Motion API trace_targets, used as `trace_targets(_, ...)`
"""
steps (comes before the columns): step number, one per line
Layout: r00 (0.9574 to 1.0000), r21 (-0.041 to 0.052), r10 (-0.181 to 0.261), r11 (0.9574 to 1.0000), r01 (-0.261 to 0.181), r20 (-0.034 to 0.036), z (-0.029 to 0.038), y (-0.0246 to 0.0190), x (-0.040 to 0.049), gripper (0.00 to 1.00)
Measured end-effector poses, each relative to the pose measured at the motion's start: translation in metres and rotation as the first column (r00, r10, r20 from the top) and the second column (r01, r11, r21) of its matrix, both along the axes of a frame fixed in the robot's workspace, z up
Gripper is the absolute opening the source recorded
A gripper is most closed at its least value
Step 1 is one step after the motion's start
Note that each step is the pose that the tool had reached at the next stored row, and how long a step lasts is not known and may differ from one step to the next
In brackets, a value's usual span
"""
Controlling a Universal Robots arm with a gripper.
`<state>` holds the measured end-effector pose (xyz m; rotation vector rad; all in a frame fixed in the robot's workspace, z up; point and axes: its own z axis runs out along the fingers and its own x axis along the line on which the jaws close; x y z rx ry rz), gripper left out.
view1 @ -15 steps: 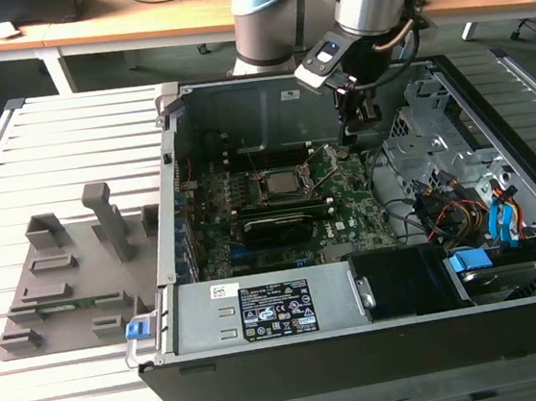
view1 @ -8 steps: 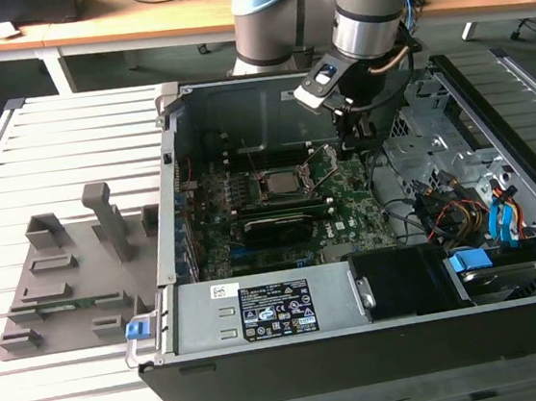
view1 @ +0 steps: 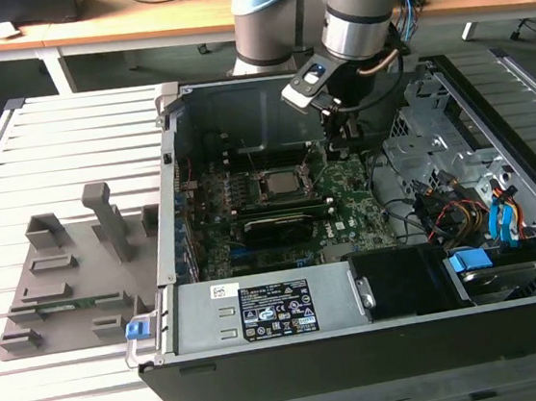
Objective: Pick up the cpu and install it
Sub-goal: 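Close the cpu cover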
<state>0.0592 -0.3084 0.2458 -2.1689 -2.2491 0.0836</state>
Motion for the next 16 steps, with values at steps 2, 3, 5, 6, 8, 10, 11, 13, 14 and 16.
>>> trace_targets(2, 1.0000, -0.0001, 0.000, 1.0000, 0.000, 0.0003, 0.0000, 0.0000, -0.0067, 0.11)
trace_targets(3, 1.0000, -0.0001, 0.000, 1.0000, 0.000, 0.0003, 0.0000, 0.0000, -0.0093, 0.11)
trace_targets(5, 1.0000, -0.0001, 0.000, 1.0000, 0.000, 0.0005, 0.0000, 0.0000, -0.0147, 0.11)
trace_targets(6, 1.0000, -0.0001, 0.000, 1.0000, 0.000, 0.0006, 0.0000, 0.0000, -0.0184, 0.11)
trace_targets(8, 1.0000, 0.0000, 0.000, 1.0000, 0.000, 0.0008, 0.0000, 0.0000, -0.0267, 0.11)
trace_targets(10, 1.0000, -0.0001, 0.000, 1.0000, 0.000, 0.0008, 0.0000, 0.0000, -0.0346, 0.11)
trace_targets(11, 1.0000, -0.0001, 0.000, 1.0000, 0.000, 0.0008, 0.0000, 0.0000, -0.0389, 0.11)
trace_targets(13, 1.0000, 0.0000, 0.000, 1.0000, 0.000, 0.0008, 0.0000, 0.0000, -0.0451, 0.11)
trace_targets(14, 1.0000, 0.0000, 0.000, 1.0000, 0.000, 0.0008, 0.0000, 0.0000, -0.0469, 0.11)
trace_targets(16, 1.0000, -0.0001, 0.000, 1.0000, 0.000, 0.0009, 0.0000, 0.0000, -0.0514, 0.11)
